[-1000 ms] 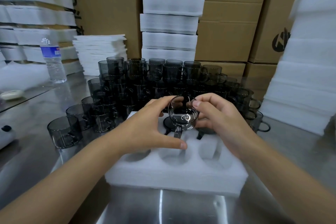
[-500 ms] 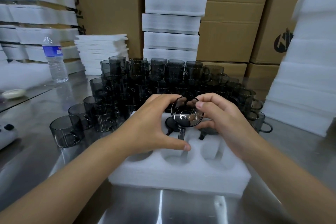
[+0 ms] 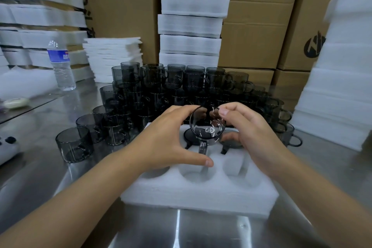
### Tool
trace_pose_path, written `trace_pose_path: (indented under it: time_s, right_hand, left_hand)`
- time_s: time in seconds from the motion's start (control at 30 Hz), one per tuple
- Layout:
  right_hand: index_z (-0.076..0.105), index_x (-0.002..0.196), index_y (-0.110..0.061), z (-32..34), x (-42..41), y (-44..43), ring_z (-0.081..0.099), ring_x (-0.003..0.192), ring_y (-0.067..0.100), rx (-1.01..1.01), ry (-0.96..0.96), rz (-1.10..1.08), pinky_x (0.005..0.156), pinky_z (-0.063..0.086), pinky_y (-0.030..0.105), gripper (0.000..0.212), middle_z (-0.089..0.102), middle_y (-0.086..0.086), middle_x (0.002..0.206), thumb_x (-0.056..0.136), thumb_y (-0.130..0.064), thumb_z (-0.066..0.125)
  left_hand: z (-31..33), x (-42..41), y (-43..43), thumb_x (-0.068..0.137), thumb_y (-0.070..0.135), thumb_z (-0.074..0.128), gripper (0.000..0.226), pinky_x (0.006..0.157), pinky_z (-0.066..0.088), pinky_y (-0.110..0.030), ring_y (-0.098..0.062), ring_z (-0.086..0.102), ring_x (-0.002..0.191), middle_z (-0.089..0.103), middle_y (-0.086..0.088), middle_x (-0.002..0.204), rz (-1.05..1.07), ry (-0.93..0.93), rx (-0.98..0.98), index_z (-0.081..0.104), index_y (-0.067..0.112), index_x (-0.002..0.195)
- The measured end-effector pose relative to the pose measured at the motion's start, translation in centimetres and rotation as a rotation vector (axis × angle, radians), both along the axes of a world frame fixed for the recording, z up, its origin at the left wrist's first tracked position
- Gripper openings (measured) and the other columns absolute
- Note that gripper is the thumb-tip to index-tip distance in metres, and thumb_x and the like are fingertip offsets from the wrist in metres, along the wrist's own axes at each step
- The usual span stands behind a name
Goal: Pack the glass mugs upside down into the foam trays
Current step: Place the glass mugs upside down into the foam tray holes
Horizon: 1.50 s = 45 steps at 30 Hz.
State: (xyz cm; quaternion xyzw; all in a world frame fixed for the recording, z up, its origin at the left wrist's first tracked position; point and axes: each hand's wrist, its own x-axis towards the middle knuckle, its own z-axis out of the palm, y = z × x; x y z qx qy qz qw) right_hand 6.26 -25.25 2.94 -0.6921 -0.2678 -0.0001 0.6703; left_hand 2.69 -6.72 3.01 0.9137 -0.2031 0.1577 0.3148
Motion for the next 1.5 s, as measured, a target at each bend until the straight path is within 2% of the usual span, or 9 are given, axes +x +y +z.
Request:
trace_pose_path:
  time_s: [0.17, 0.33, 0.7, 0.8, 1.07, 1.23, 1.3, 1.37, 1.5]
  right_hand:
    - [0.069, 0.077, -0.031, 0.00, 0.11, 0.09, 0.065, 0.089, 0.008, -0.009, -0.003, -0.004, 0.064, 0.051, 0.021, 0.013, 0.070, -0.003, 0.096, 0.077, -0.038, 0.058]
    - [0.069, 0.075, -0.030, 0.03, 0.02, 0.03, 0.066, 0.083, 0.003, 0.006, -0.002, 0.008, 0.062, 0.050, 0.018, 0.014, 0.070, -0.007, 0.090, 0.077, -0.037, 0.058]
    - [0.070, 0.074, -0.030, -0.08, 0.20, 0.06, 0.066, 0.082, 0.005, 0.008, 0.004, 0.011, 0.061, 0.050, 0.018, 0.015, 0.071, -0.002, 0.092, 0.078, -0.035, 0.056]
    - [0.069, 0.076, -0.026, -0.12, 0.36, 0.09, 0.065, 0.082, 0.006, 0.025, 0.010, 0.004, 0.060, 0.050, 0.020, 0.014, 0.070, 0.002, 0.094, 0.076, -0.033, 0.057]
    - [0.069, 0.080, -0.022, -0.29, 0.67, 0.01, 0.064, 0.086, 0.007, 0.026, 0.019, -0.007, 0.064, 0.051, 0.022, 0.016, 0.067, -0.001, 0.092, 0.075, -0.033, 0.057]
    - [0.067, 0.091, -0.018, -0.51, 0.72, 0.00, 0.064, 0.093, 0.014, 0.092, 0.017, -0.047, 0.063, 0.051, 0.022, 0.010, 0.069, 0.002, 0.099, 0.085, -0.024, 0.060]
    - [0.066, 0.094, -0.018, -0.50, 0.71, 0.03, 0.064, 0.091, 0.015, 0.128, 0.019, -0.075, 0.062, 0.051, 0.021, 0.016, 0.068, 0.007, 0.102, 0.081, -0.026, 0.062]
    - [0.065, 0.098, -0.018, -0.47, 0.77, -0.01, 0.065, 0.087, 0.013, 0.144, 0.017, -0.096, 0.062, 0.052, 0.022, 0.025, 0.066, 0.007, 0.103, 0.076, -0.030, 0.060]
    - [0.064, 0.103, -0.020, -0.48, 0.92, -0.12, 0.065, 0.084, 0.010, 0.186, 0.020, -0.127, 0.066, 0.053, 0.027, 0.018, 0.066, 0.004, 0.103, 0.085, -0.022, 0.059]
  left_hand:
    - [0.08, -0.14, -0.05, 0.040, 0.072, 0.071, 0.083, 0.093, 0.024, 0.004, 0.017, 0.034, 0.117, 0.040, 0.035, 0.116, -0.004, -0.023, 0.002, 0.036, 0.057, 0.114]
    - [0.17, -0.23, -0.13, 0.039, 0.072, 0.070, 0.084, 0.093, 0.025, 0.003, 0.016, 0.035, 0.116, 0.041, 0.036, 0.114, -0.005, -0.028, 0.001, 0.038, 0.054, 0.115]
    - [0.34, -0.33, -0.14, 0.040, 0.073, 0.070, 0.085, 0.092, 0.024, 0.003, 0.016, 0.033, 0.115, 0.033, 0.054, 0.109, -0.009, -0.052, 0.031, 0.037, 0.054, 0.116]
    - [0.30, -0.27, -0.10, 0.044, 0.067, 0.075, 0.089, 0.091, 0.023, 0.003, 0.015, 0.033, 0.114, 0.036, 0.049, 0.111, -0.010, -0.074, 0.044, 0.041, 0.048, 0.124]
    - [0.06, -0.16, 0.11, 0.049, 0.062, 0.079, 0.080, 0.093, 0.023, 0.002, 0.014, 0.032, 0.115, 0.037, 0.043, 0.116, -0.024, -0.100, 0.064, 0.032, 0.063, 0.114]
    - [0.02, -0.12, 0.14, 0.051, 0.068, 0.073, 0.080, 0.092, 0.021, 0.005, 0.017, 0.030, 0.117, 0.030, 0.055, 0.114, -0.023, -0.127, 0.042, 0.027, 0.070, 0.116]
    - [0.03, -0.14, 0.17, 0.052, 0.071, 0.070, 0.079, 0.091, 0.019, 0.007, 0.020, 0.030, 0.116, 0.029, 0.057, 0.114, -0.016, -0.136, 0.017, 0.026, 0.072, 0.117]
    - [0.03, -0.10, 0.19, 0.053, 0.073, 0.067, 0.075, 0.091, 0.020, 0.006, 0.020, 0.031, 0.116, 0.032, 0.056, 0.115, -0.004, -0.152, 0.000, 0.029, 0.069, 0.119]
    - [-0.15, 0.22, 0.36, 0.056, 0.071, 0.062, 0.064, 0.092, 0.027, 0.001, 0.013, 0.042, 0.113, 0.047, 0.042, 0.116, 0.022, -0.182, -0.061, 0.040, 0.062, 0.116]
